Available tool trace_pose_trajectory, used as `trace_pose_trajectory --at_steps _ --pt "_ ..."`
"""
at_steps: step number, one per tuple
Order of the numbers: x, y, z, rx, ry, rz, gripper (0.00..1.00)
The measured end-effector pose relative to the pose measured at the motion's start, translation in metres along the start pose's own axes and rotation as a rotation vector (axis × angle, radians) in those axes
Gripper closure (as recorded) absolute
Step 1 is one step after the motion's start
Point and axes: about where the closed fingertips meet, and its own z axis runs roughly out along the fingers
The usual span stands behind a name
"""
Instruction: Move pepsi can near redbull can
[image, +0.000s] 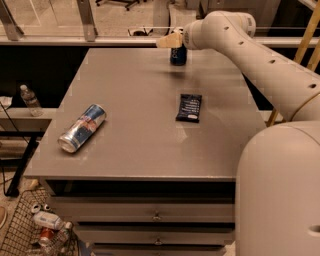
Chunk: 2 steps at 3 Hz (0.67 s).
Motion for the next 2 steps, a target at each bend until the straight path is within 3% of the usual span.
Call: trace_pose_trajectory --at_steps 1,2 --pt "0.000 -0.003 0.014 -0.001 -0.012 0.019 0.00" --pt "-0.001 -0.003 0.024 -0.007 -0.026 0.030 0.18"
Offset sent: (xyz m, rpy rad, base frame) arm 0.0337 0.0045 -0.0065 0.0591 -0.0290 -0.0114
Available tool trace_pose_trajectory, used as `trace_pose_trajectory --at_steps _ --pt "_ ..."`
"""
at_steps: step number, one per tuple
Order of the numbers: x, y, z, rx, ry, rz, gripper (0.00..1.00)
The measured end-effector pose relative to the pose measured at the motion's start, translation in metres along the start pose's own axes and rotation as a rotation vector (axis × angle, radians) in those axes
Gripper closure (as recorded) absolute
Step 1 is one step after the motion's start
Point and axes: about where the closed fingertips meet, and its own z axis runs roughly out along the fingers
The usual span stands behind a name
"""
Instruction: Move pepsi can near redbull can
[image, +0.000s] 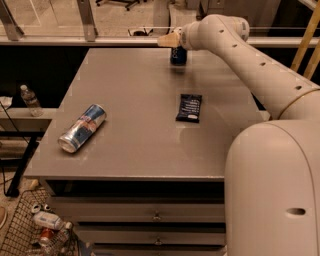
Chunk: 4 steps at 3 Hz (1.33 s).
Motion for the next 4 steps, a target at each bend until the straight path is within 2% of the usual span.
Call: trace_pose_trajectory --at_steps 1,2,3,4 --pt "-0.005 0.001 -0.002 -0.011 -0.017 -0.002 0.41" --pt "-0.015 0.009 -0.020 -0.047 -0.050 -0.023 0.65" --pt "-0.032 0.028 -0.051 -0.112 -0.102 -0.090 0.88" --pt "-0.039 0.056 -0.114 -0.225 -0.120 -0.158 1.00"
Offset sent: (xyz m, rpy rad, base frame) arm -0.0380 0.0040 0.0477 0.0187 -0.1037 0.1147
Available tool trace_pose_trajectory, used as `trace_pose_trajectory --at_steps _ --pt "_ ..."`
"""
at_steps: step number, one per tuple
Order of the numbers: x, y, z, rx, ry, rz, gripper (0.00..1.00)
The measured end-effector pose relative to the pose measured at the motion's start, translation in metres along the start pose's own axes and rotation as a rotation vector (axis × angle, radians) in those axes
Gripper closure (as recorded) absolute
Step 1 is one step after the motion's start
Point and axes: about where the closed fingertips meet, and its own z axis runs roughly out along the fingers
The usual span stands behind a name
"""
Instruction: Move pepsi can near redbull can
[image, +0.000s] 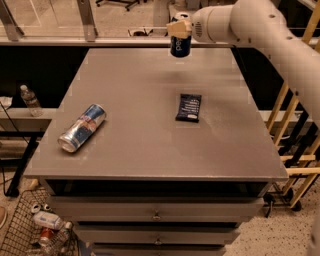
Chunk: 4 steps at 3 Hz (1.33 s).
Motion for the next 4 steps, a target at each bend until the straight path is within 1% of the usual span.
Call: trace_pose_trajectory --at_steps 1,2,3,4 --pt "0.002 0.064 -0.052 -0.161 0.065 -0.136 1.00" --pt "0.015 0.115 -0.095 -0.313 0.137 -0.304 1.00" --pt "0.027 0.123 -0.099 -0.360 0.169 -0.357 1.00" --pt "0.027 0.124 -0.099 -0.361 0.169 -0.357 1.00"
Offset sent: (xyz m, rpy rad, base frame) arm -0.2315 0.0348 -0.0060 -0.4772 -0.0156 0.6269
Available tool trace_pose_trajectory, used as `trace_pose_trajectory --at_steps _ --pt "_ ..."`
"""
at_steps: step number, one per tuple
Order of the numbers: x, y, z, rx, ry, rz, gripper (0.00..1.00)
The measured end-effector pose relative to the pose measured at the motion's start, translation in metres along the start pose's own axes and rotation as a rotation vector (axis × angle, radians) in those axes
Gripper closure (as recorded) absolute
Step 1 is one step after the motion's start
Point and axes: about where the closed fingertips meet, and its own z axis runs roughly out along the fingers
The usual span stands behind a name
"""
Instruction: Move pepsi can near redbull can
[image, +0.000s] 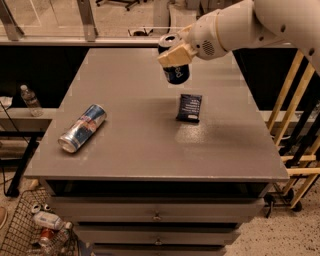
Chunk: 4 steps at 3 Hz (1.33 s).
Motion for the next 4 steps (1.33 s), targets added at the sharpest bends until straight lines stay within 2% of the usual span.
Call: trace_pose_trajectory --at_steps 1,2,3,4 --pt "0.003 0.014 0.010 -0.057 -0.018 0.031 1.00" --pt "0.000 0.059 0.025 -0.159 -0.007 0.029 1.00" --pt "-0.004 0.084 0.034 -0.208 -0.007 0.021 1.00" --pt "-0.010 0.105 0.048 -0.217 -0.039 0.016 1.00"
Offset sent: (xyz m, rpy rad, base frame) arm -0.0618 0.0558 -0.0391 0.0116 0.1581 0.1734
